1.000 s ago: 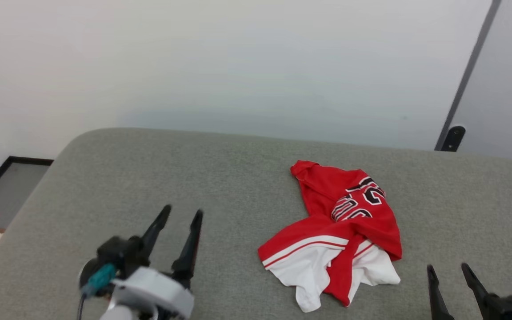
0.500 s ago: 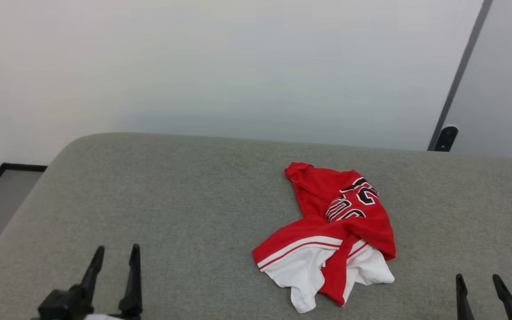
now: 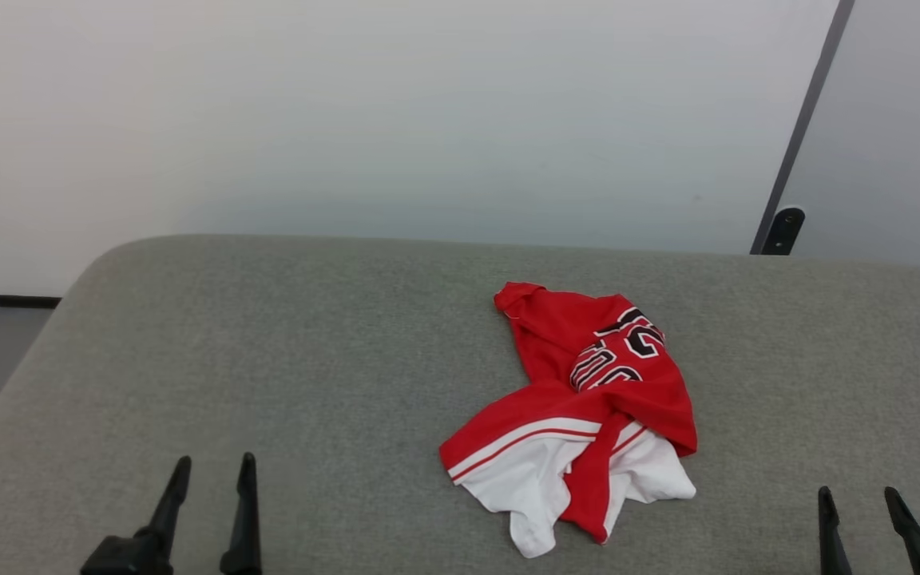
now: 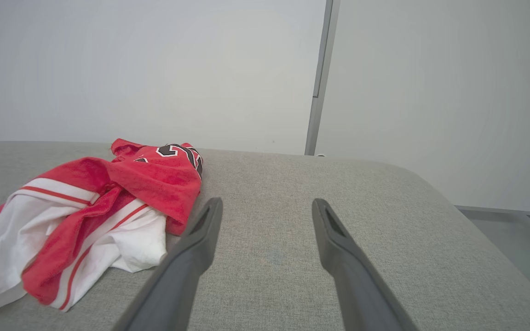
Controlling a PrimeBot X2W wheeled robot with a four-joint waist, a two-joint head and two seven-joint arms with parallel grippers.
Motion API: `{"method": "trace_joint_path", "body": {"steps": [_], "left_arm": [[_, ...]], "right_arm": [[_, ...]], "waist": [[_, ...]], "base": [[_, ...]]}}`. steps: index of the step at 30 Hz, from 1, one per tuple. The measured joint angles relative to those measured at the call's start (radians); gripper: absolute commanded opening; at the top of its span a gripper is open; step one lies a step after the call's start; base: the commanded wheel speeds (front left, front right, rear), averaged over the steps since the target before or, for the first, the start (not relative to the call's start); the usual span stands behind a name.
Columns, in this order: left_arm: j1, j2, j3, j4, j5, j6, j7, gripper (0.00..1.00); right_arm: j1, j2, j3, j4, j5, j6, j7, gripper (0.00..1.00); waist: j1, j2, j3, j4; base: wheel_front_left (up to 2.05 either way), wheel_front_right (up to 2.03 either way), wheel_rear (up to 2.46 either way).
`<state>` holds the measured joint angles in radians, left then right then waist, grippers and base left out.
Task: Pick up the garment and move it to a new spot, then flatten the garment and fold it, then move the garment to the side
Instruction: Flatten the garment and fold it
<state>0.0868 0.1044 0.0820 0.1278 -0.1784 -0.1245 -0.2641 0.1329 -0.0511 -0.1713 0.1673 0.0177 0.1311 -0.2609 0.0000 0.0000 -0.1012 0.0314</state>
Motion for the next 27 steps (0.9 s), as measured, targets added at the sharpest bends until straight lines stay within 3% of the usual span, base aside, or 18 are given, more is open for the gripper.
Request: {"method": "trace_joint_path", "body": {"steps": [11, 15, 21, 25, 27], "left_arm": [[-0.024, -0.012, -0.047, 0.012, 0.009, -0.003, 0.0, 1.0], [-0.056, 0.02, -0.138, 0.089, -0.052, -0.004, 0.001, 1.0], [-0.202, 0.132, -0.299, 0.127, -0.264, -0.004, 0.264, 1.0], [-0.286, 0.189, -0.352, 0.114, -0.434, -0.004, 0.539, 1.0], [-0.326, 0.226, -0.377, 0.112, -0.462, -0.004, 0.685, 1.0]], "right_arm": [[-0.027, 0.0, 0.051, -0.001, 0.005, 0.0, 0.0, 1.0], [-0.032, 0.0, 0.06, 0.003, 0.009, 0.0, 0.0, 1.0], [-0.038, 0.0, 0.076, 0.016, 0.025, 0.0, 0.0, 1.0], [-0.045, 0.0, 0.088, 0.032, 0.035, 0.0, 0.0, 1.0], [-0.052, 0.0, 0.095, 0.041, 0.038, 0.0, 0.0, 1.0]], "waist": [[0.0, 0.0, 0.017, -0.069], [0.0, 0.0, 0.027, -0.109], [0.0, 0.0, 0.047, -0.165], [0.0, 0.0, 0.062, -0.191], [-0.0001, 0.0, 0.07, -0.201]], "base": [[0.0, 0.0, 0.0], [0.0, 0.0, 0.0], [0.0, 0.0, 0.0], [0.0, 0.0, 0.0], [0.0, 0.0, 0.0]]}}
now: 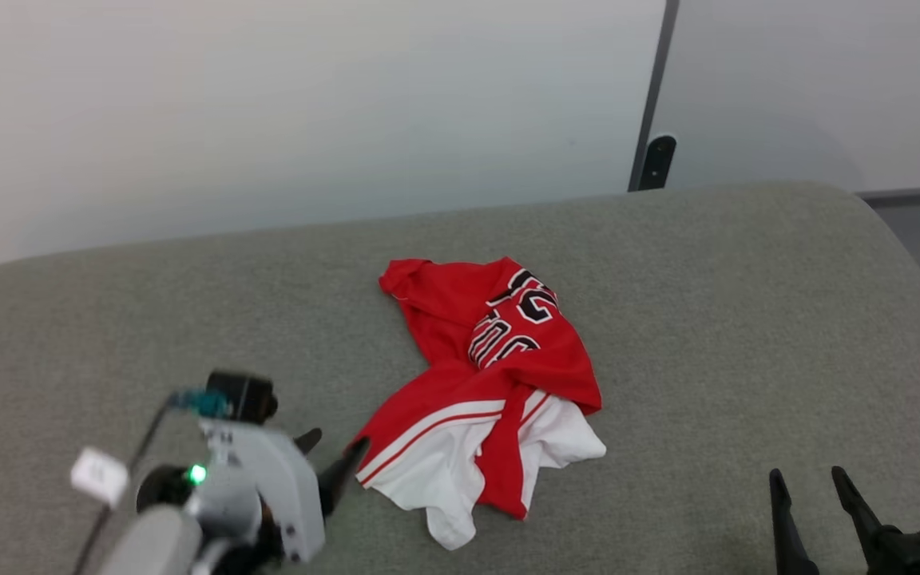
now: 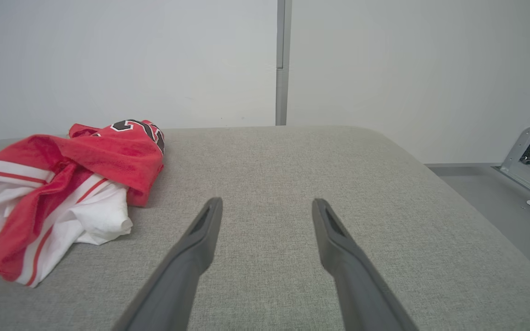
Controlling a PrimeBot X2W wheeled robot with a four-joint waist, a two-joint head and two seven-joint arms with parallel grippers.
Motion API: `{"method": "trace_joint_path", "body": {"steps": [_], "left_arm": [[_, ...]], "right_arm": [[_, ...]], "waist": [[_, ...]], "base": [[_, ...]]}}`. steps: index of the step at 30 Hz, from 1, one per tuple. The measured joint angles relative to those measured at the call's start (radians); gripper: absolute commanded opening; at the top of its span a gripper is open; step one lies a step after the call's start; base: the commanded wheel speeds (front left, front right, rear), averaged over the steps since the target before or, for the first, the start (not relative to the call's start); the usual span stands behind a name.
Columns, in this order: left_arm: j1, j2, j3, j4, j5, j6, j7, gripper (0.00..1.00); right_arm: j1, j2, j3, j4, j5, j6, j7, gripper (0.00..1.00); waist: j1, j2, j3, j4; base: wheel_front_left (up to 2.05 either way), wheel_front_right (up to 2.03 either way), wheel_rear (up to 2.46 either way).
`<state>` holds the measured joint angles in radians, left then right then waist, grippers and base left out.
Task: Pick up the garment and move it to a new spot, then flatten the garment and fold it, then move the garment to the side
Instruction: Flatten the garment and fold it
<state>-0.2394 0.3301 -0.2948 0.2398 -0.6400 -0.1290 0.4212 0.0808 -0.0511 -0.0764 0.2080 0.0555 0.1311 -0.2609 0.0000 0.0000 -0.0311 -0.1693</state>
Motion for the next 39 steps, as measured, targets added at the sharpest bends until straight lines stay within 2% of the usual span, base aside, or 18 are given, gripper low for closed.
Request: {"method": "trace_joint_path", "body": {"steps": [3, 6, 11, 14, 19, 29, 36, 38, 39], "left_arm": [[-0.067, 0.01, -0.013, -0.012, -0.061, 0.015, 0.193, 1.0], [-0.122, 0.008, -0.022, -0.025, -0.112, 0.063, 0.355, 1.0], [-0.178, 0.017, -0.053, -0.03, -0.127, 0.156, 0.564, 1.0], [-0.195, 0.016, -0.076, -0.038, -0.134, 0.192, 0.655, 1.0], [-0.219, -0.001, -0.091, -0.052, -0.147, 0.215, 0.707, 1.0], [-0.225, -0.022, -0.107, 0.011, -0.155, 0.267, 0.763, 1.0], [-0.225, -0.035, -0.101, 0.088, -0.16, 0.258, 0.719, 1.0], [-0.225, -0.036, -0.1, 0.11, -0.159, 0.244, 0.701, 1.0], [-0.227, -0.039, -0.099, 0.122, -0.16, 0.243, 0.694, 0.97]], "right_arm": [[-0.015, 0.0, 0.016, 0.013, 0.008, 0.0, 0.0, 1.0], [-0.029, 0.0, 0.029, 0.022, 0.019, 0.0, 0.0, 1.0], [-0.056, 0.0, 0.05, 0.039, 0.043, 0.0, 0.0, 1.0], [-0.067, 0.0, 0.057, 0.048, 0.058, 0.0, 0.0, 1.0], [-0.082, 0.0, 0.071, 0.05, 0.072, 0.0, 0.0, 1.0], [-0.103, 0.0, 0.084, 0.057, 0.095, 0.0, 0.0, 1.0], [-0.117, 0.0, 0.092, 0.058, 0.107, 0.0, 0.0, 1.0], [-0.118, 0.0, 0.093, 0.058, 0.112, 0.0, 0.0, 1.0], [-0.118, 0.0, 0.092, 0.059, 0.112, 0.0, 0.0, 1.0]], "waist": [[0.0, 0.0, 0.011, -0.012], [0.0001, 0.0, 0.02, -0.024], [0.0, 0.0, 0.047, -0.045], [0.0, 0.0, 0.063, -0.061], [0.0, 0.0, 0.09, -0.087], [0.0001, 0.0, 0.132, -0.126], [0.0001, 0.0, 0.153, -0.134], [0.0, 0.0, 0.157, -0.133], [0.0, 0.0, 0.158, -0.132]], "base": [[0.0, 0.0, 0.0], [0.0, 0.0, 0.0], [0.0, 0.0, 0.0], [0.0, 0.0, 0.0], [0.0, 0.0, 0.0], [0.0, 0.0, 0.0], [0.0, 0.0, 0.0], [0.0, 0.0, 0.0], [0.0, 0.0, 0.0]]}}
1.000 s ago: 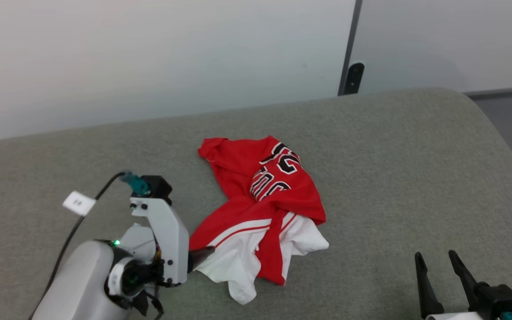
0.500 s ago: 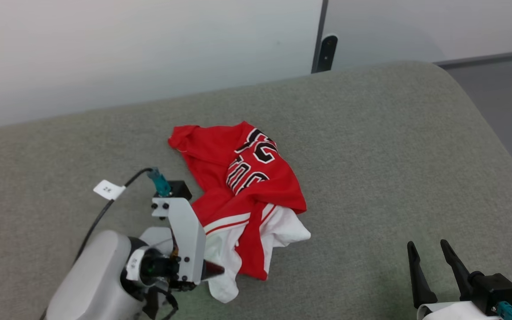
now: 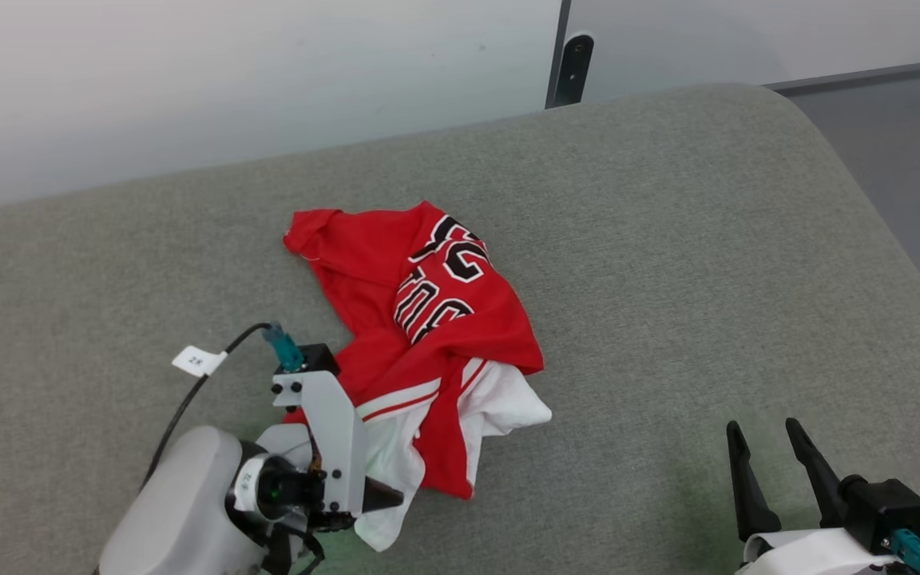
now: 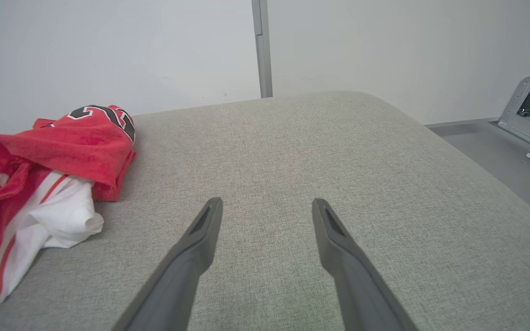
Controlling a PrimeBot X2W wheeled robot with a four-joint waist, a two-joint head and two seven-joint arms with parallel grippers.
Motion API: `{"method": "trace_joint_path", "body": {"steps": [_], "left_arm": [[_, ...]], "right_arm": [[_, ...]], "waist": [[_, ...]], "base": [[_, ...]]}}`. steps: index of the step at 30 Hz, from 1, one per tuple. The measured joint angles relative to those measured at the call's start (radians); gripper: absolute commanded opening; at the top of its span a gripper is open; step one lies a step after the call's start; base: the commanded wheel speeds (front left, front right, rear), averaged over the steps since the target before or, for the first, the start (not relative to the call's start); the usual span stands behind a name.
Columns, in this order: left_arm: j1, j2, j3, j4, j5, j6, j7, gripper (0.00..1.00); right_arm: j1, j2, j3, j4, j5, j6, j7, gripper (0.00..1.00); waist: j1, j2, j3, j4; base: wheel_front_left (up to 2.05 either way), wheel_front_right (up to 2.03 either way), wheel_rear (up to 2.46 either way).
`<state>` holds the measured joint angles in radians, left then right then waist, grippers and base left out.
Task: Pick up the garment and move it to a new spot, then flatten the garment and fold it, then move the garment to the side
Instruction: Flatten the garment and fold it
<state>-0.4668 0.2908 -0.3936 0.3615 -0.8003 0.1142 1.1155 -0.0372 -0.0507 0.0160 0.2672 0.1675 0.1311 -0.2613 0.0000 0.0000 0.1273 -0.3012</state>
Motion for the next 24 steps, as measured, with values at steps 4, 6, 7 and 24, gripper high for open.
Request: {"method": "trace_joint_path", "body": {"steps": [4, 6, 7, 24], "left_arm": [[-0.017, 0.0, -0.008, 0.046, 0.001, -0.034, -0.016, 0.0], [-0.029, 0.006, -0.018, 0.065, 0.003, -0.055, -0.017, 0.0], [-0.034, 0.008, -0.02, 0.073, 0.004, -0.066, -0.019, 0.0], [-0.128, 0.279, -0.049, -0.003, 0.091, -0.186, 0.064, 0.0]], "right_arm": [[-0.013, 0.0, -0.001, 0.003, 0.0, 0.0, 0.0, 1.0], [-0.013, 0.0, -0.002, 0.003, -0.002, 0.0, 0.0, 1.0], [-0.014, 0.0, -0.003, 0.003, -0.003, 0.0, 0.0, 1.0], [-0.013, 0.0, -0.032, -0.002, -0.043, 0.0, 0.0, 1.0]], "waist": [[0.0, 0.0, 0.002, 0.01], [0.0, 0.0, 0.002, 0.016], [0.0, 0.0, 0.002, 0.02], [0.0, 0.0, -0.01, 0.093]], "base": [[0.0, 0.0, 0.0], [0.0, 0.0, 0.0], [0.0, 0.0, 0.0], [0.0, 0.0, 0.0]]}}
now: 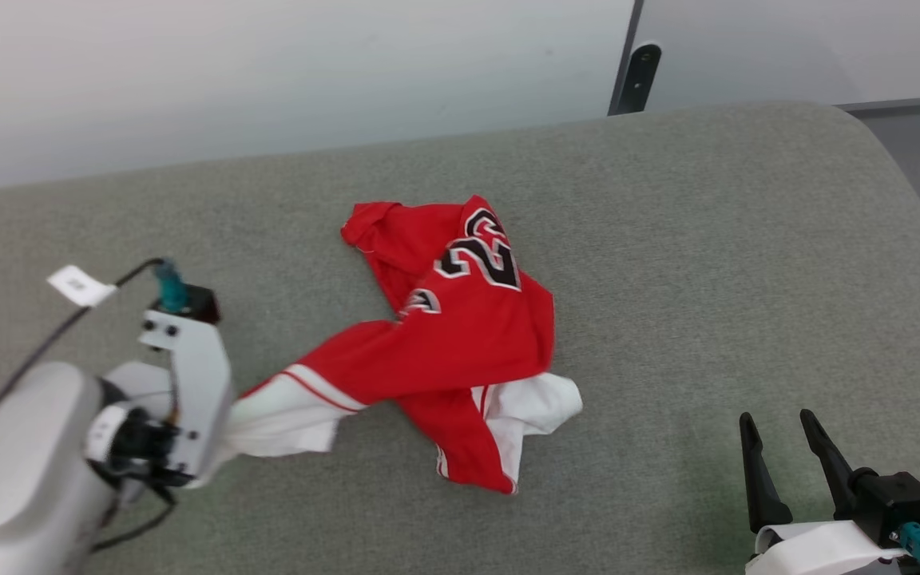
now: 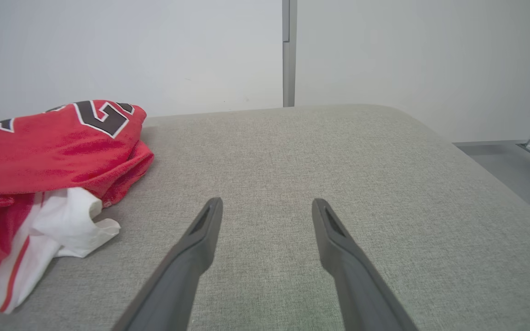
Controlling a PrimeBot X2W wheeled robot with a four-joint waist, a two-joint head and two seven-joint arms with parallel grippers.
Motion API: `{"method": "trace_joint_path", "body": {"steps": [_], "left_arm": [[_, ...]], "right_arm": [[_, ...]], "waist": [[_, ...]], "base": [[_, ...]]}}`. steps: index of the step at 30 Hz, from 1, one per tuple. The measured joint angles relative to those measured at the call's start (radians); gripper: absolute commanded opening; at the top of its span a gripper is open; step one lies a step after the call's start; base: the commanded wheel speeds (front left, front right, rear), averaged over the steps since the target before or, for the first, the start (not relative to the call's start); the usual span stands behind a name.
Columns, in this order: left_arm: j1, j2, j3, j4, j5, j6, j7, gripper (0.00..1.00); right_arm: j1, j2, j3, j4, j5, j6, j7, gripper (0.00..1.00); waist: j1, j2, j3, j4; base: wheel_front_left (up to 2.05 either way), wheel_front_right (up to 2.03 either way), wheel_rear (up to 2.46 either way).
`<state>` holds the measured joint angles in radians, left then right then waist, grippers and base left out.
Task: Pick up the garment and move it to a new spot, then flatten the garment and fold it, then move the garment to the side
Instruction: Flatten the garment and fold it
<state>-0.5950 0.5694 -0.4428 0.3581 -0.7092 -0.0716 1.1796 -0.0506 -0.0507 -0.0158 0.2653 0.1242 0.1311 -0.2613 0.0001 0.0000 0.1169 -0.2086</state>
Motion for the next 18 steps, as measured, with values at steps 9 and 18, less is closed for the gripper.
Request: {"method": "trace_joint_path", "body": {"steps": [9, 18], "left_arm": [[0.015, 0.119, 0.011, -0.005, 0.032, -0.007, 0.009, 0.0], [0.077, 0.086, 0.014, 0.094, 0.017, -0.003, -0.083, 0.0]], "right_arm": [[-0.015, 0.0, -0.001, -0.002, -0.01, 0.0, 0.0, 1.0], [-0.021, 0.0, 0.005, -0.005, -0.013, 0.0, 0.0, 1.0]], "waist": [[0.0, 0.0, 0.019, 0.011], [-0.0001, 0.0, 0.044, -0.009]], "base": [[0.0, 0.0, 0.0], [0.0, 0.0, 0.0]]}}
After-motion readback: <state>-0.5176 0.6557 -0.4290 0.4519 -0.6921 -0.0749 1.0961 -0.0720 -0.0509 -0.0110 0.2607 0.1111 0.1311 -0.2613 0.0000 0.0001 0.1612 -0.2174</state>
